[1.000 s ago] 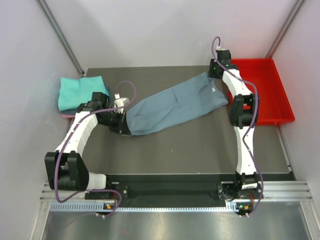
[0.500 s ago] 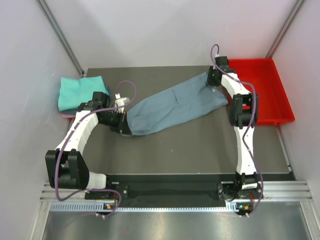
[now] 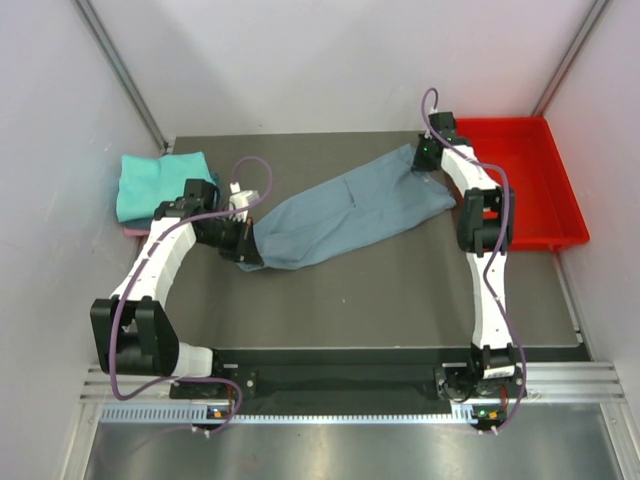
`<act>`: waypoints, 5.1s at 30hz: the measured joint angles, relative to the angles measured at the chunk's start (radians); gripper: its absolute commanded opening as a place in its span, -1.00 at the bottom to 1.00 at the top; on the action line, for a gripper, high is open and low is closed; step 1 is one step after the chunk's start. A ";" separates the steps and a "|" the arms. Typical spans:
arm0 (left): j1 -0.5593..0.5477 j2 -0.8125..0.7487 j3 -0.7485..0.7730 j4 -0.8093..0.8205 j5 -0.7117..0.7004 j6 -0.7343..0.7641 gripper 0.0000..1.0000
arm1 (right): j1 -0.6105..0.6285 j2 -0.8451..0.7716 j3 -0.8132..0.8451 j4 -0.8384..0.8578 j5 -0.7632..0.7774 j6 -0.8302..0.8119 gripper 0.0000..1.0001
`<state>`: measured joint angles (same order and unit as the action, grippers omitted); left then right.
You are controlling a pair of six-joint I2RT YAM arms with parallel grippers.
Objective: Fold and stack the t-shirts
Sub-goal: Fold the tshirt
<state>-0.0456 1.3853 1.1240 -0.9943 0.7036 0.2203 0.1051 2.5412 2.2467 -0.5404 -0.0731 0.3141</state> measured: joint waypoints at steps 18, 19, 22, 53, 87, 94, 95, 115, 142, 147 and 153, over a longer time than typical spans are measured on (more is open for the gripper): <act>-0.274 0.047 0.000 -0.081 0.040 0.128 -1.00 | 0.023 0.126 0.179 0.063 -0.036 0.064 -1.00; -0.282 0.051 0.000 -0.083 0.040 0.132 -1.00 | 0.024 0.131 0.186 0.066 -0.038 0.069 -1.00; -0.307 0.066 0.000 -0.084 0.039 0.143 -1.00 | 0.027 0.147 0.203 0.087 -0.042 0.081 -1.00; -0.785 0.282 0.214 -0.135 -0.058 0.254 -1.00 | 0.112 0.289 0.365 0.270 -0.058 0.178 -1.00; -0.838 0.422 0.471 -0.137 -0.145 0.261 -1.00 | -0.172 -0.296 -0.154 0.199 -0.206 0.124 0.04; -0.839 0.426 0.479 -0.135 -0.156 0.261 -1.00 | -0.119 -0.219 -0.238 0.121 -0.268 0.136 0.01; -0.839 0.426 0.479 -0.135 -0.159 0.261 -1.00 | -0.115 -0.212 -0.244 0.117 -0.272 0.137 0.01; -0.839 0.468 0.542 -0.133 -0.233 0.259 -1.00 | -0.068 0.016 -0.057 0.130 -0.269 0.131 -1.00; -1.052 0.675 0.813 -0.121 -0.257 0.242 -0.35 | 0.016 0.212 0.261 0.263 -0.158 0.170 -0.01; -1.079 0.686 0.814 -0.105 -0.291 0.213 0.04 | 0.003 0.192 0.227 0.255 -0.191 0.150 0.45; -1.094 0.675 0.824 -0.061 -0.414 0.161 0.27 | -0.068 -0.021 0.003 0.177 -0.259 0.138 0.62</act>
<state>-1.1400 2.0605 1.9484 -1.0557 0.2897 0.3809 0.0376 2.5206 2.2501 -0.3630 -0.3317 0.4519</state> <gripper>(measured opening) 0.622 0.801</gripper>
